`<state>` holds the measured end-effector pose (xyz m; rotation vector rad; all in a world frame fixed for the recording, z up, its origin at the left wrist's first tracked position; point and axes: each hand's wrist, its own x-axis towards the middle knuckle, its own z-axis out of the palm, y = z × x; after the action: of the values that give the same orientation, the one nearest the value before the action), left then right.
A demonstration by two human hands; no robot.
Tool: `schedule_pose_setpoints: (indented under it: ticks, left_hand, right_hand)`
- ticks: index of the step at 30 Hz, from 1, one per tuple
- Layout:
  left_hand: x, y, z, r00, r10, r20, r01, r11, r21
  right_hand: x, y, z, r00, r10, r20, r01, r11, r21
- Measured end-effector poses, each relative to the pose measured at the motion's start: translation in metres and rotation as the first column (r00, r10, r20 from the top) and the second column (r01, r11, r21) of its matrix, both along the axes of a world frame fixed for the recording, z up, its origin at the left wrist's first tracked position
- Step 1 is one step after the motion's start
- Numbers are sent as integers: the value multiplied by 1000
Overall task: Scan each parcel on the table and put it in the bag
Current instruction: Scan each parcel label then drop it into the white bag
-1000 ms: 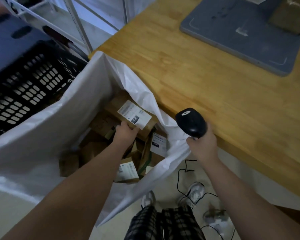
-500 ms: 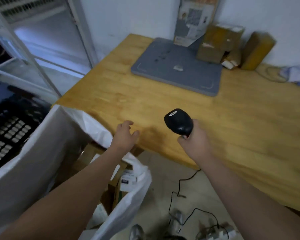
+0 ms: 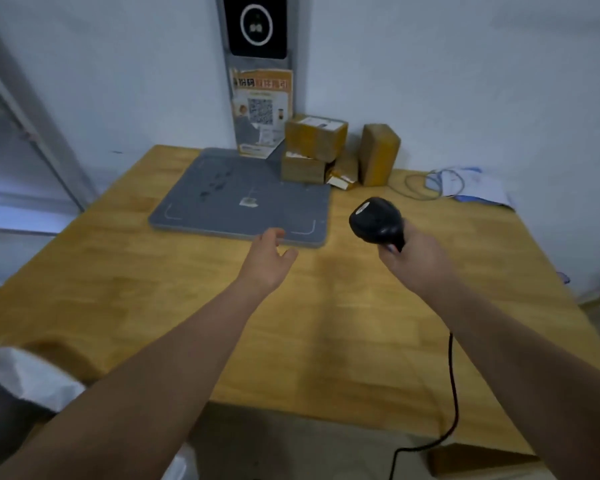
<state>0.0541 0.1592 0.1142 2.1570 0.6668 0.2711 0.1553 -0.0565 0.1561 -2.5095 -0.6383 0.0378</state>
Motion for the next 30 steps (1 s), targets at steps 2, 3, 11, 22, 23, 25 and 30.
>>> schedule_pose_setpoints:
  ticks: [2, 3, 11, 22, 23, 25, 30]
  left_hand:
    - [23, 1, 8, 1000, -18, -10, 18, 1000, 10]
    - [34, 4, 12, 1000, -22, -12, 22, 1000, 6]
    - [138, 64, 32, 1000, -8, -30, 10, 999, 49]
    - [331, 189, 20, 992, 116, -50, -123, 976, -181]
    - [346, 199, 15, 987, 151, -64, -162, 959, -234]
    - [376, 219, 7, 974, 216, -64, -226, 919, -323]
    - [425, 253, -4, 956, 282, -74, -281, 822, -496]
  right_hand:
    - [22, 6, 9, 999, 29, -30, -29, 999, 21]
    - [33, 11, 12, 998, 41, -52, -38, 998, 50]
    - [147, 64, 37, 983, 180, 35, -183, 975, 124]
    - [316, 218, 8, 945, -40, -325, 207, 842, 498]
    - [329, 229, 1, 923, -40, -383, 266, 786, 558]
    - [354, 247, -10, 881, -39, -472, 369, 680, 633]
    - [403, 276, -34, 760, 59, -648, 467, 644, 606]
